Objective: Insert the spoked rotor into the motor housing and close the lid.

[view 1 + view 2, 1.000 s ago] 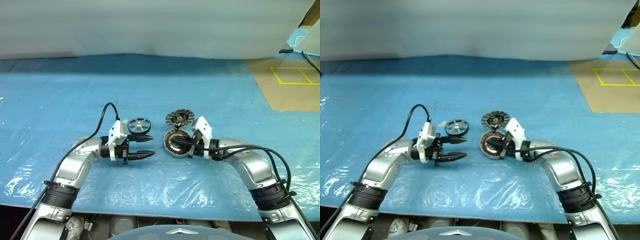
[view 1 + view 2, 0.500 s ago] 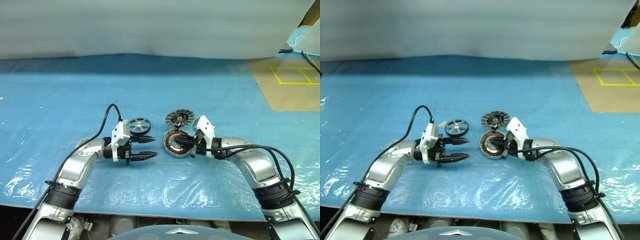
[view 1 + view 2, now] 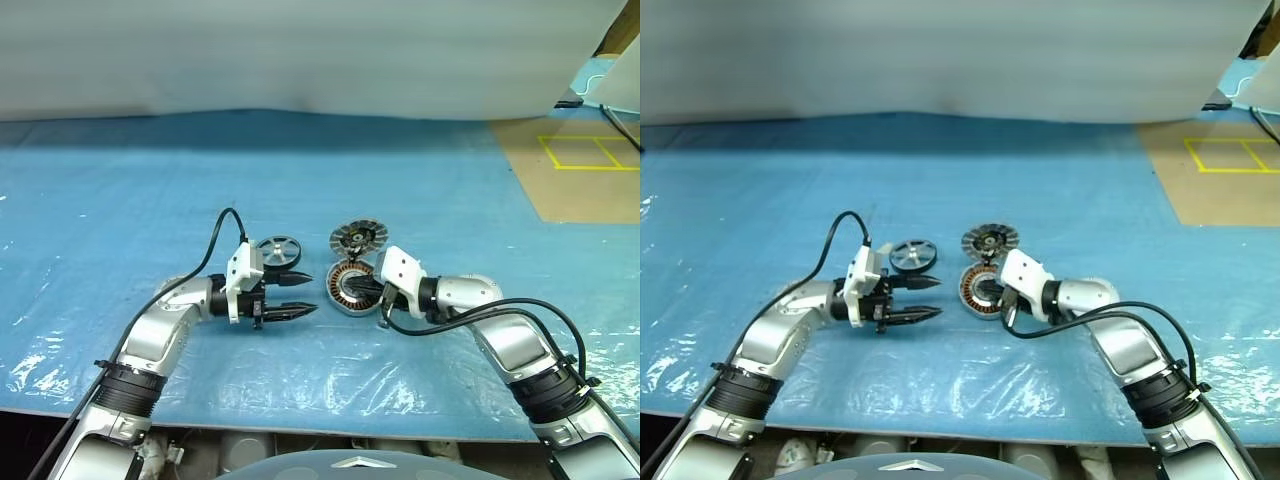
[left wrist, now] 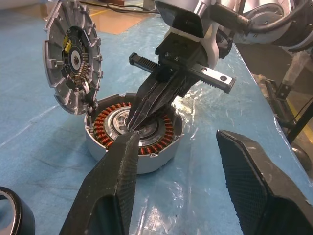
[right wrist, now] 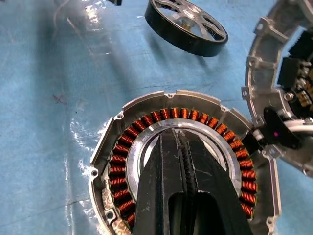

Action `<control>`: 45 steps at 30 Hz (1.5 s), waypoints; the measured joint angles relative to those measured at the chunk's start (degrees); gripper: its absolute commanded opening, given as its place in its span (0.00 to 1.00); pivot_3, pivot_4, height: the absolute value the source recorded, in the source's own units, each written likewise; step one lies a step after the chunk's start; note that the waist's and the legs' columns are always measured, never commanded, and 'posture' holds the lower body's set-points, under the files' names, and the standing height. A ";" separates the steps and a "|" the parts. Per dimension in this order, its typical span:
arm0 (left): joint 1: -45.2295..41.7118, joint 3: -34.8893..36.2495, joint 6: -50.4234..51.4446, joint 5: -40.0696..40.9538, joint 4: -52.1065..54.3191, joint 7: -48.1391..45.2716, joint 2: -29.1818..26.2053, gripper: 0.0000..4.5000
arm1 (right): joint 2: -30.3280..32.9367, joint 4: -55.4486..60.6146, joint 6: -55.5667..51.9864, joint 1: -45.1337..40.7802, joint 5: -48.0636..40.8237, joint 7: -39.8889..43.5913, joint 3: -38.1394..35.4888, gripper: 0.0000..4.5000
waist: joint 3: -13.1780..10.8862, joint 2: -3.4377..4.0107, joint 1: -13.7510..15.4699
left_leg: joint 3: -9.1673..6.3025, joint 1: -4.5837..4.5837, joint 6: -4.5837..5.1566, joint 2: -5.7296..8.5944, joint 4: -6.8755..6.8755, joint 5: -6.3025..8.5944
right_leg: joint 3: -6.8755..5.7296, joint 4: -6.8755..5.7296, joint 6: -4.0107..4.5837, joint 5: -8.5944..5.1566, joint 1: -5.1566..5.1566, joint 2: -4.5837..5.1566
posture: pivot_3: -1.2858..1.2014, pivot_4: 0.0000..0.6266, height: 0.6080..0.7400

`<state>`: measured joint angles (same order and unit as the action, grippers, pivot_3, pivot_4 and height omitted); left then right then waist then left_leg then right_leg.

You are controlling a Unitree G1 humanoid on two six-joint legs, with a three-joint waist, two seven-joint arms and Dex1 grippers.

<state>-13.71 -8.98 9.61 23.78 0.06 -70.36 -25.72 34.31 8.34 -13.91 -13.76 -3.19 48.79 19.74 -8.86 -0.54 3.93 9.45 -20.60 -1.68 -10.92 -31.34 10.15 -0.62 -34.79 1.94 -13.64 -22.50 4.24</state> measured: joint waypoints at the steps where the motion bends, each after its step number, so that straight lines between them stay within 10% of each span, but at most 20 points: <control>1: 0.00 -0.01 -0.16 -0.02 -0.07 0.00 0.01 0.59 | -0.01 -0.39 1.16 -0.11 0.95 -0.20 0.43 0.00 | 0.03 -0.05 0.00 | 0.00 0.15 0.00 0.00 0.02 0.00 | 0.00 0.04 -0.01 -0.01 0.16 0.00 | 0.52 0.24 1.00; 45: -2.38 4.36 -2.58 -0.23 -4.85 2.72 -0.94 0.59 | -0.60 11.50 -20.83 3.79 -17.76 -1.26 -16.52 0.00 | 0.05 -0.05 0.18 | 0.11 -0.50 0.00 -0.01 0.15 0.00 | 0.04 0.06 0.05 -0.03 -0.57 0.00 | 0.52 0.24 1.00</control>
<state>-16.08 -4.61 7.03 23.55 -4.79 -67.64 -26.66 33.71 19.83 -34.74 -9.97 -20.95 47.54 3.22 -8.81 -0.59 4.11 9.55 -21.10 -1.68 -10.93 -31.19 10.15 -0.58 -34.73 1.99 -13.67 -23.07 4.24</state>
